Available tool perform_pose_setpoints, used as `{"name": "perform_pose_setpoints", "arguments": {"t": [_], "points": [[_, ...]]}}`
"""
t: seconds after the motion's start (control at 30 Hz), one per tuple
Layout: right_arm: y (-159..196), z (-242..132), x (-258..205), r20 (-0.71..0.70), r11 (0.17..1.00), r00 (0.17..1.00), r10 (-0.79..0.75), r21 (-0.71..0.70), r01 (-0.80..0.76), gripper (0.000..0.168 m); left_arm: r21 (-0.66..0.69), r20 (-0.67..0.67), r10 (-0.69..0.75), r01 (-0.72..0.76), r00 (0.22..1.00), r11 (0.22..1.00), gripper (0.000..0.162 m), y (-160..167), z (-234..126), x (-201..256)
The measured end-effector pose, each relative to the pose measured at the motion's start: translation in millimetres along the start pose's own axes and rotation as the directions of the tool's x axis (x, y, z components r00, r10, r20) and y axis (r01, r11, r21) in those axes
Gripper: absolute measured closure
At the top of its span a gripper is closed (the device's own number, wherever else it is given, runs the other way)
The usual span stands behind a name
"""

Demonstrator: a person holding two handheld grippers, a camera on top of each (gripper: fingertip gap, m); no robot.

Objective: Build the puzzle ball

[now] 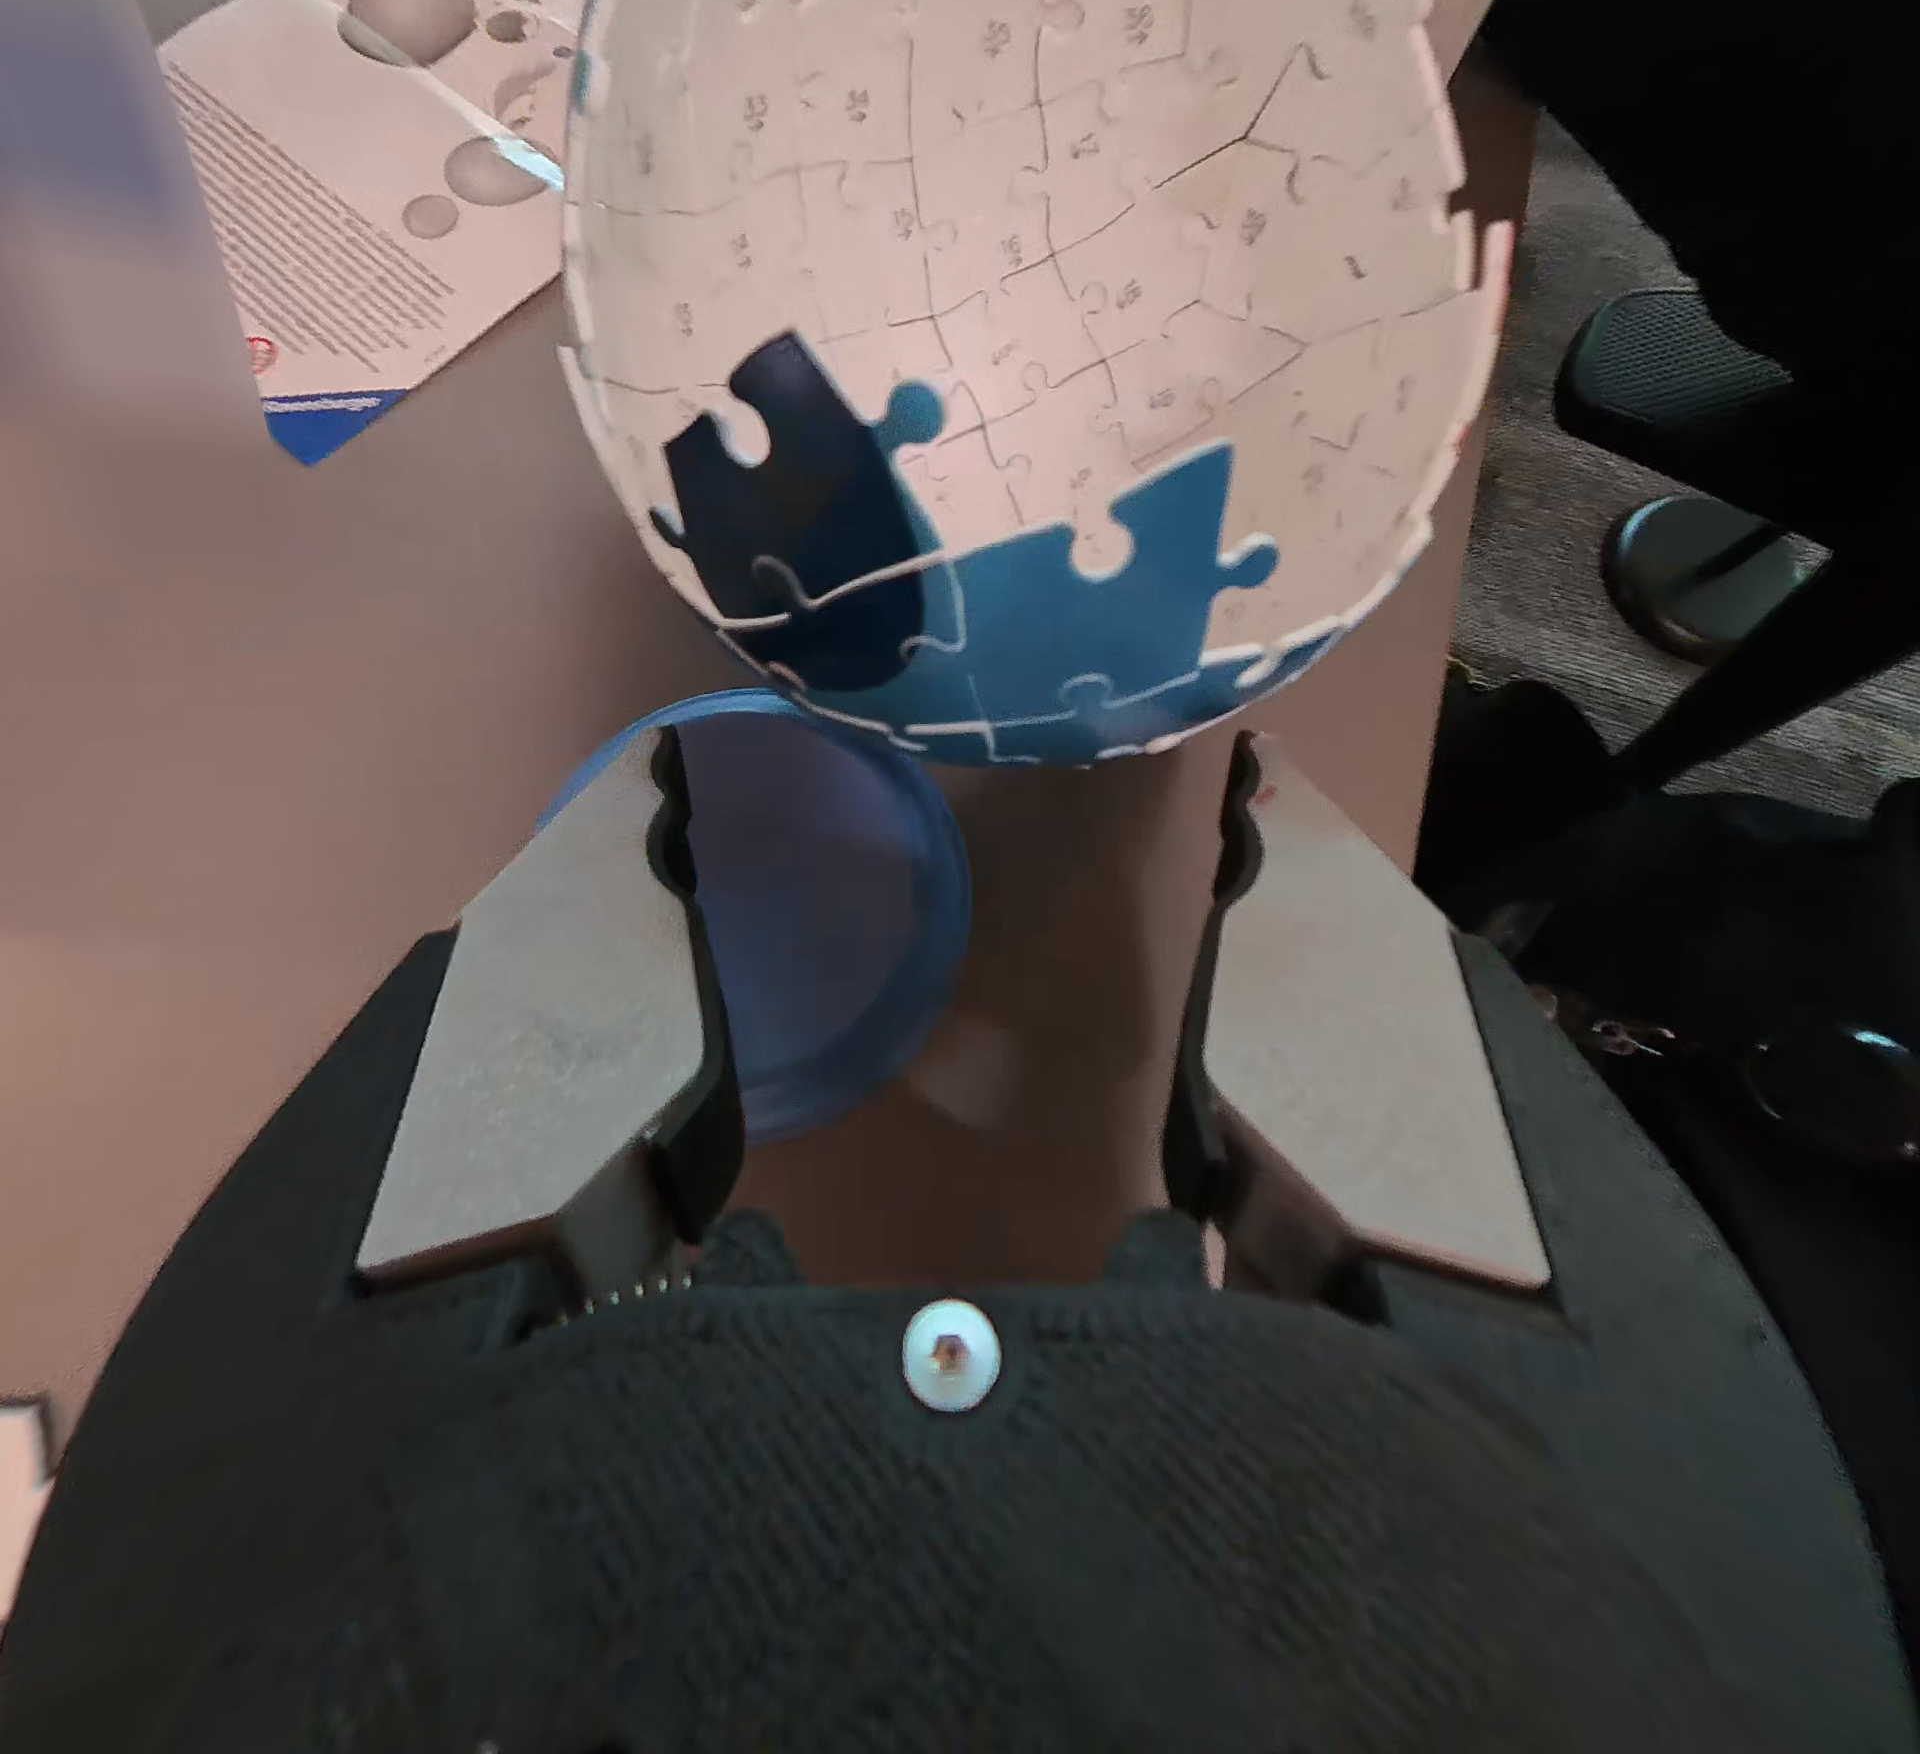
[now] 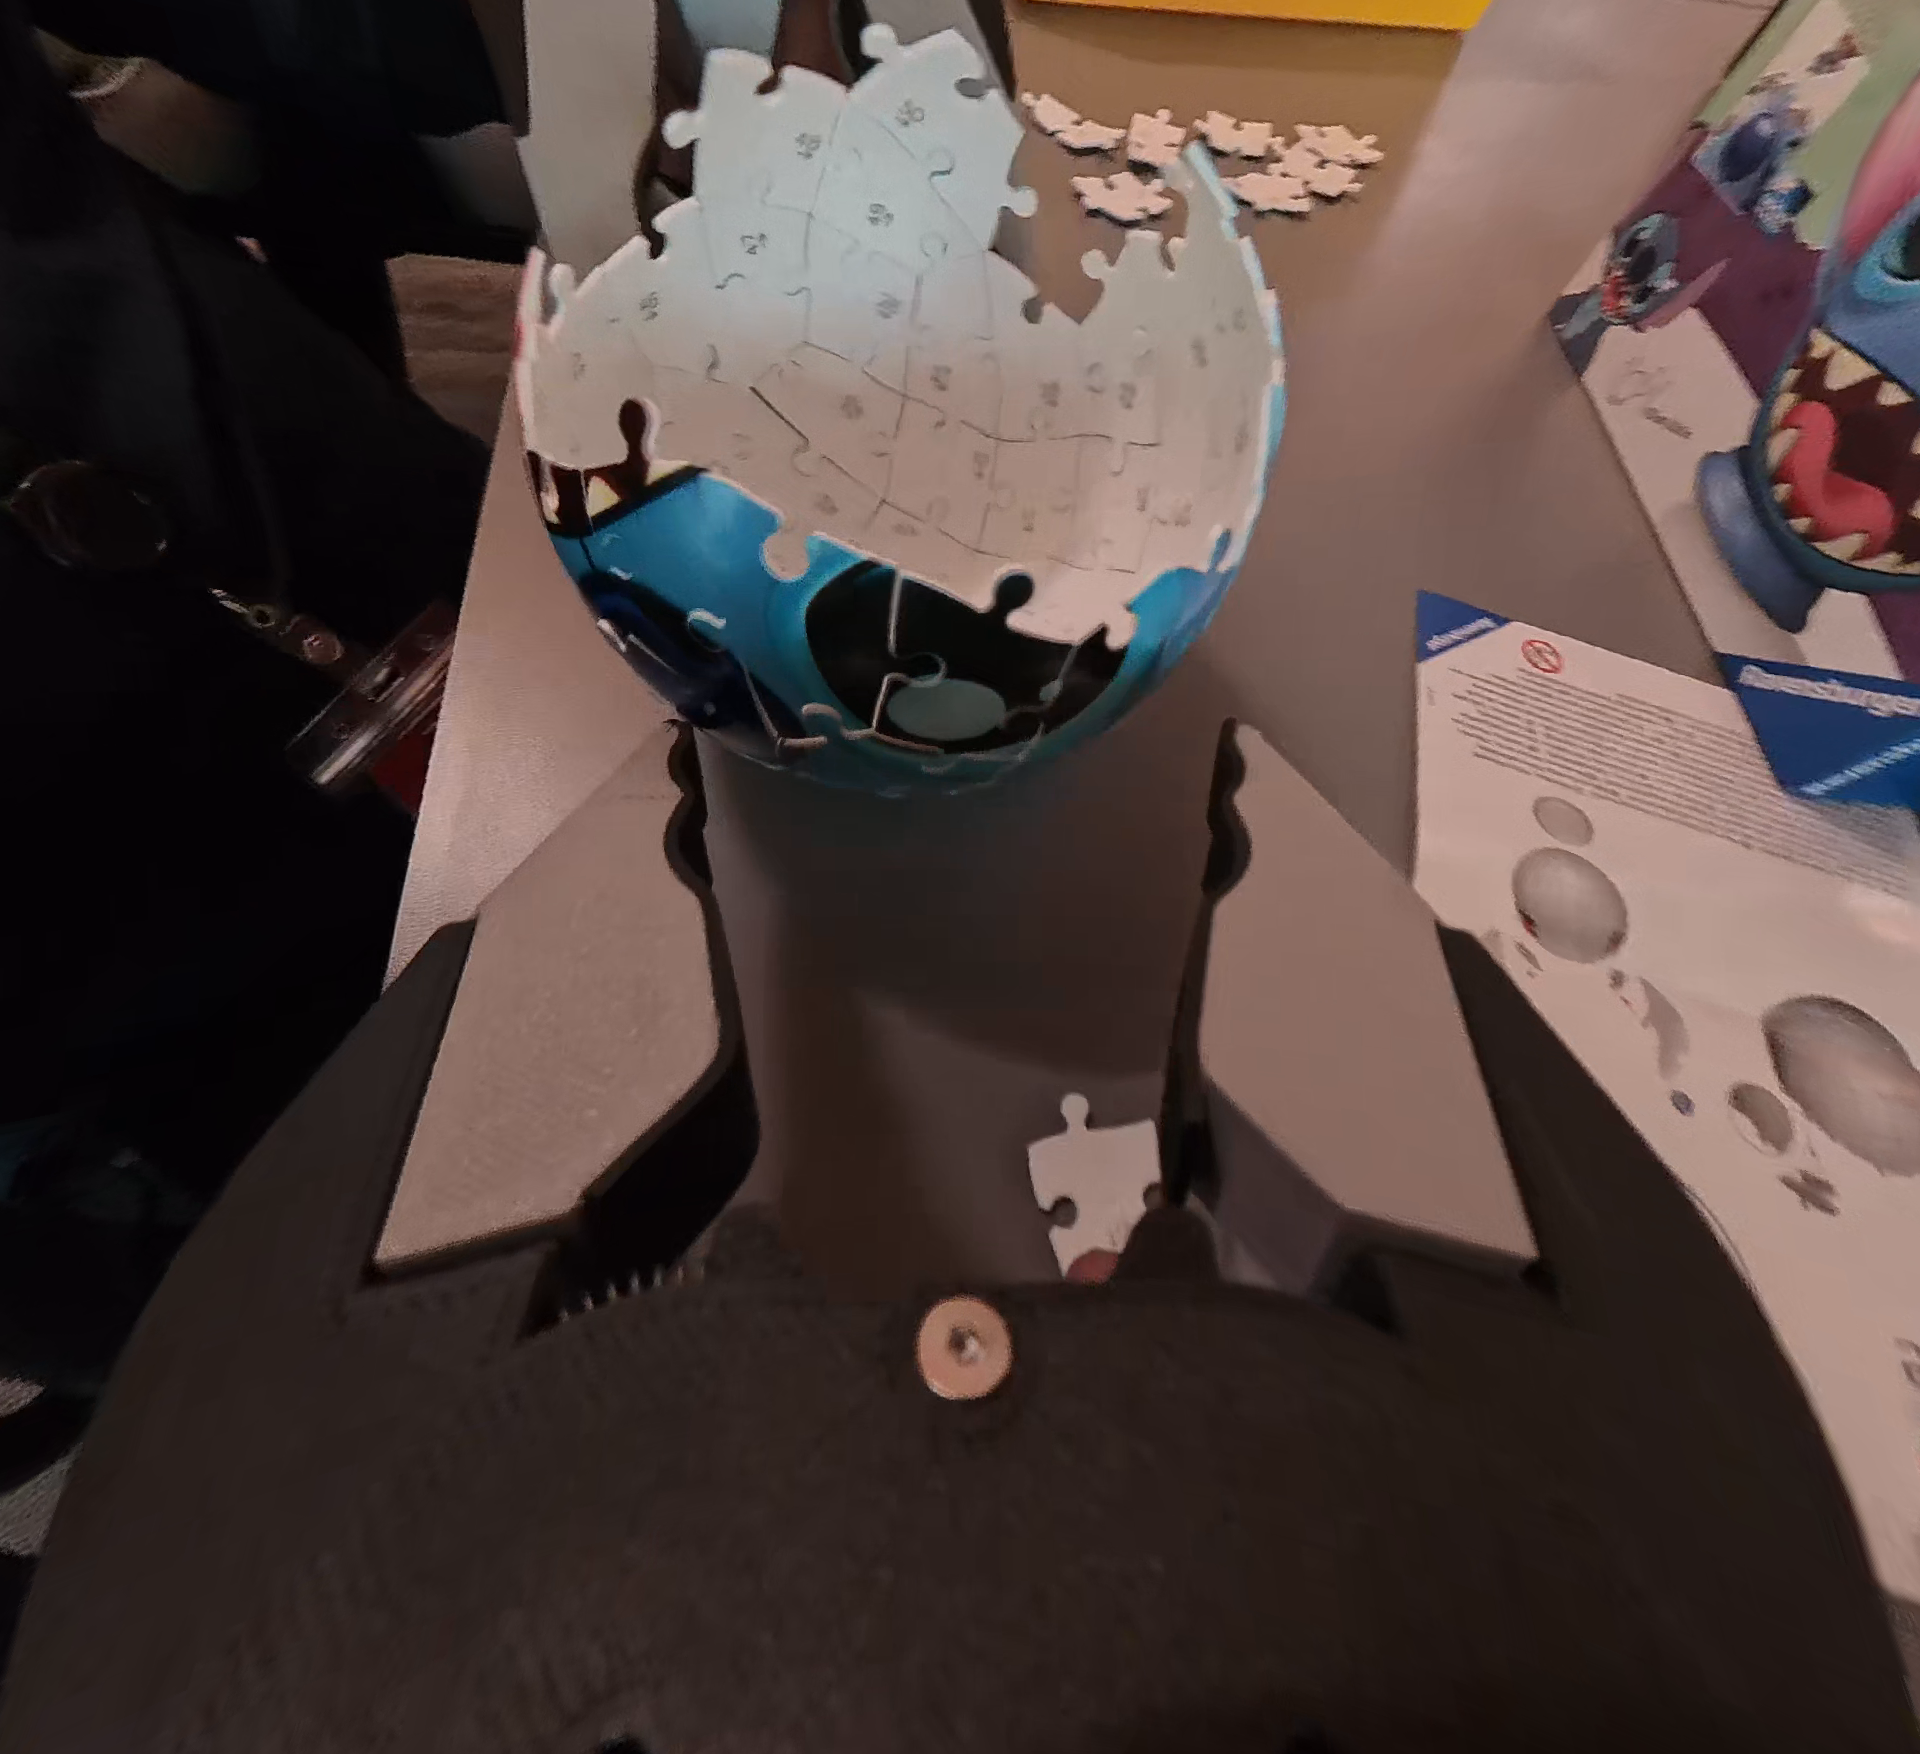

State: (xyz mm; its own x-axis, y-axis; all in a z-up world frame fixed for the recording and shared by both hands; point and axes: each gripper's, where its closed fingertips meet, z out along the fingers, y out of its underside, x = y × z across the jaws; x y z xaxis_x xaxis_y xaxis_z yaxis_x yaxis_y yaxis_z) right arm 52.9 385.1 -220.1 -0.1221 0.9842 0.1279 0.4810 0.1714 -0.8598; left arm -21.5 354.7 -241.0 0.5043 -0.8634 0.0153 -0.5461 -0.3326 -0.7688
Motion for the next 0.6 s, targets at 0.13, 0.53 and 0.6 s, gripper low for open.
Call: {"name": "perform_pose_setpoints", "arguments": {"t": [0.13,0.53,0.6], "points": [[2,11,-4,0.064,1.0,0.998,0.006,-0.015,-0.005,0.07,0.011,-0.076,0.004,-0.003,0.997,1.0,0.07,-3,6,9],[-13,26,-10,-0.004,0.996,0.998,-0.059,-0.066,0.058,0.065,-0.009,-0.114,0.1,-0.101,0.988,0.995,0.061,3,2,3],[-24,27,-9,-0.028,0.995,0.996,-0.081,-0.055,0.079,0.066,0.004,-0.113,0.119,-0.119,0.986,0.993,0.063,1,-8,1]]}}
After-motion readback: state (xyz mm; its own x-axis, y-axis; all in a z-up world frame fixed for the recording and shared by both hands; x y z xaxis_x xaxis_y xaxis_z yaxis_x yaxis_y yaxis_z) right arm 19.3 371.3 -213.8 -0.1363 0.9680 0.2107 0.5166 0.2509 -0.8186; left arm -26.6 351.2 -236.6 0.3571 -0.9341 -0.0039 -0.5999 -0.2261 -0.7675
